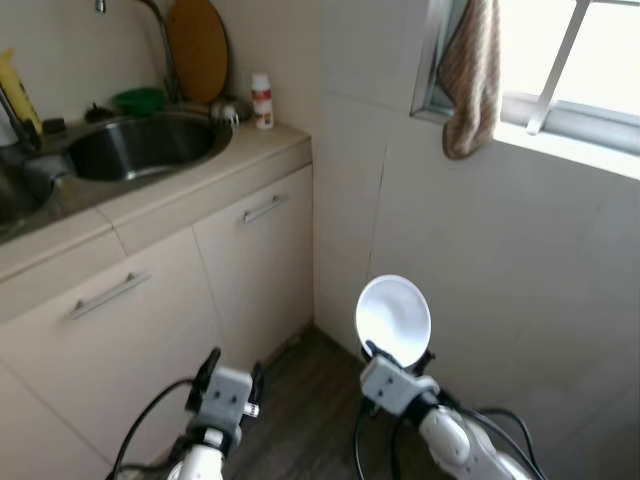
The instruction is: Kitchen organization
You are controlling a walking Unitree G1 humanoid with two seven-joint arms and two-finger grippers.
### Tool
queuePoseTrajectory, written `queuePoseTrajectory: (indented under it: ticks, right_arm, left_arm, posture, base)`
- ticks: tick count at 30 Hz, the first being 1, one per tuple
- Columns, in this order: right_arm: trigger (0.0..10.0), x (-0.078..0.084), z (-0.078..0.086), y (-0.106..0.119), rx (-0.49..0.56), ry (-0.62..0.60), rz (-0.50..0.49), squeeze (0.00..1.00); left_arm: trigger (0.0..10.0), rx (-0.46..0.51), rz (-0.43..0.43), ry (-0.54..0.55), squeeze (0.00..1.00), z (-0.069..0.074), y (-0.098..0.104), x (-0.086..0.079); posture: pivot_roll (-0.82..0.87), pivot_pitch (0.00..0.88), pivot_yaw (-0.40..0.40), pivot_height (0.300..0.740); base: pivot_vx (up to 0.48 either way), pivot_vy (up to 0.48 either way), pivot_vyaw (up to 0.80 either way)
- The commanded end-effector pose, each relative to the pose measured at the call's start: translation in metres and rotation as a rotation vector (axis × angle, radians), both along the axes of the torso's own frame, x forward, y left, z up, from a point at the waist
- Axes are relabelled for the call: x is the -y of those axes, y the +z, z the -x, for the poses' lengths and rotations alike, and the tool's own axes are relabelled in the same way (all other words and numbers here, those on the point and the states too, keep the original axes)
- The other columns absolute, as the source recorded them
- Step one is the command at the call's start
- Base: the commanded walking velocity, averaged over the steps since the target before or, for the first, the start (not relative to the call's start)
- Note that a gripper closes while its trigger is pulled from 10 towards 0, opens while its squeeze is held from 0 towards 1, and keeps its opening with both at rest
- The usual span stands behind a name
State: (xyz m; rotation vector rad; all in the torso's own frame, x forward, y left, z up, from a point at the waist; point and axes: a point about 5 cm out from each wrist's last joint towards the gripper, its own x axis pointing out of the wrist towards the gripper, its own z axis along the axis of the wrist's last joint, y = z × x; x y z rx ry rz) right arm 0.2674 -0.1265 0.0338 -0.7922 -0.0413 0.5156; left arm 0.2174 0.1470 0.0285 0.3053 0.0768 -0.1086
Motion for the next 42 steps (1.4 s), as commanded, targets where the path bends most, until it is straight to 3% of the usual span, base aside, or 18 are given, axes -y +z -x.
queuePoseTrajectory:
  ticks: [1, 6, 24, 33, 42]
  right_arm:
    - [10.0, -0.0053, -0.0022, 0.0045, 0.022, 0.015, -0.013, 0.0]
    - [10.0, -0.0056, -0.002, 0.0028, 0.013, 0.008, -0.015, 0.0]
    - [10.0, -0.0047, -0.0033, 0.0036, 0.014, 0.004, -0.018, 0.0]
    - [10.0, -0.0045, -0.004, 0.0047, 0.026, 0.009, -0.008, 0.0]
    - [10.0, -0.004, -0.0045, 0.0051, 0.024, -0.006, -0.033, 0.0]
  left_arm:
    - [10.0, -0.008, -0.011, 0.014, 0.0, 0.0017, -0.002, -0.0059]
    - [10.0, -0.011, -0.011, 0.012, 0.0, 0.0016, -0.0023, -0.006]
    - [10.0, -0.013, -0.009, 0.009, 0.0, 0.0012, -0.0026, -0.0056]
    - [10.0, -0.012, -0.007, 0.009, 0.0, 0.0007, -0.0027, -0.0053]
    - [10.0, -0.01, -0.007, 0.008, 0.0, 0.0006, -0.0025, -0.0048]
  posture:
    - [-0.02, 0.0, 0.003, 0.74]
    - [-0.02, 0.0, 0.004, 0.74]
    - [-0.02, 0.0, 0.003, 0.74]
    - [-0.03, 0.0, 0.005, 0.74]
    - [-0.02, 0.0, 0.002, 0.74]
  base:
    - [0.0, 0.0, 0.8]
    - [0.0, 0.0, 0.78]
    - [0.0, 0.0, 0.0]
    - [0.247, 0.0, 0.0]
    - [0.247, 0.0, 0.62]
